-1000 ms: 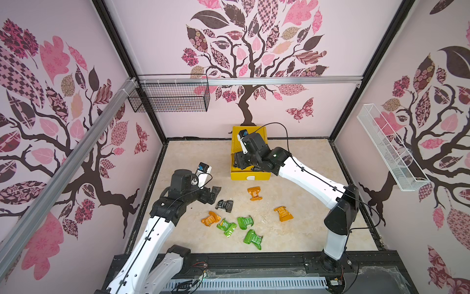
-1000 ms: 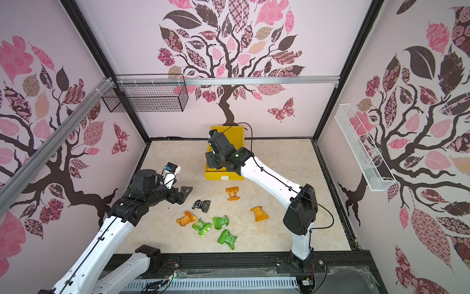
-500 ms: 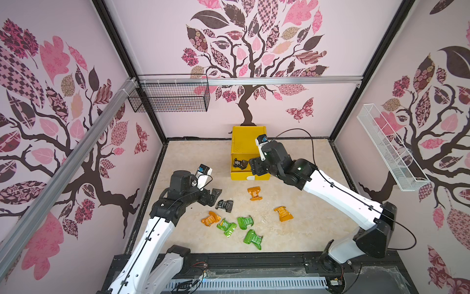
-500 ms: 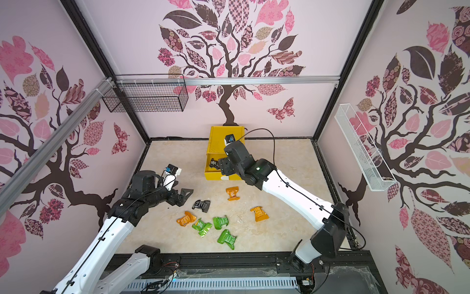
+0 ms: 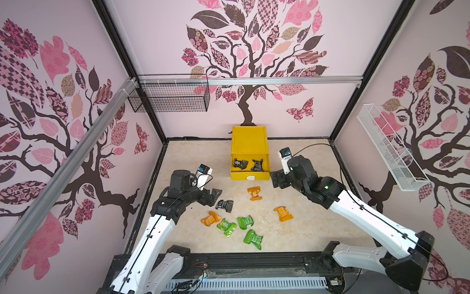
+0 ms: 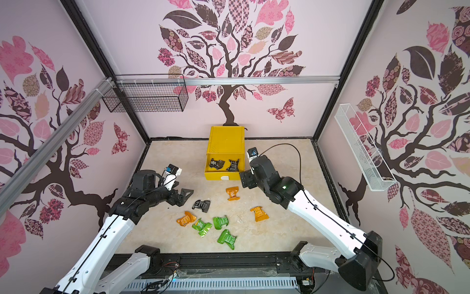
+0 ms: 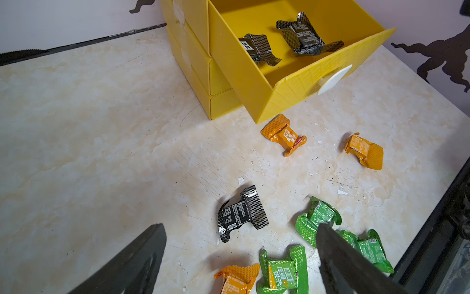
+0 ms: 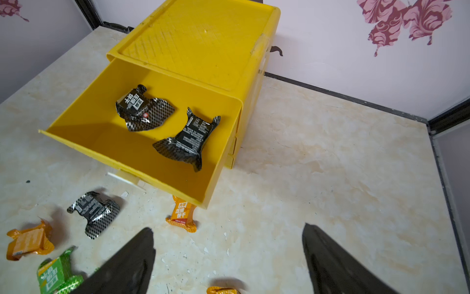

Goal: Place the cookies into the drawer by color
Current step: Pick up the cookie at the center of the board.

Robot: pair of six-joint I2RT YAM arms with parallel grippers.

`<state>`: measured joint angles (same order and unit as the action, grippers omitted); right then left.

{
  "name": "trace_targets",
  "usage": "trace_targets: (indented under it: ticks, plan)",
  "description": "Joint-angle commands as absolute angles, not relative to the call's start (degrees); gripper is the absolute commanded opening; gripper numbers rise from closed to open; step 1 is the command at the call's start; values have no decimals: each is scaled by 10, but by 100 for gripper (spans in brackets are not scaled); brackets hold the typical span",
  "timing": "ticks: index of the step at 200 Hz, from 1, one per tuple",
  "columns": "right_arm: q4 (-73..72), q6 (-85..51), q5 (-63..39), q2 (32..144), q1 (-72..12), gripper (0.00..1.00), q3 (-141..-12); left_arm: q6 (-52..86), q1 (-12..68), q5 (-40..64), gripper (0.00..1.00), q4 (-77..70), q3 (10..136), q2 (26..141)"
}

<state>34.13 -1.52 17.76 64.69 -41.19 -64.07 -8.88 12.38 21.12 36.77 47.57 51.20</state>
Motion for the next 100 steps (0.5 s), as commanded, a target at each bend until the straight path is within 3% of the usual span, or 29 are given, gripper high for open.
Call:
trace_targets:
  ticks: [1,100]
  plan:
    - [327,15,151,582,-402,98,-606,-101,120,212,97,368,484,517]
    - [319,74,136,407,-392,99,-439,-110,110,217,97,378,493,531]
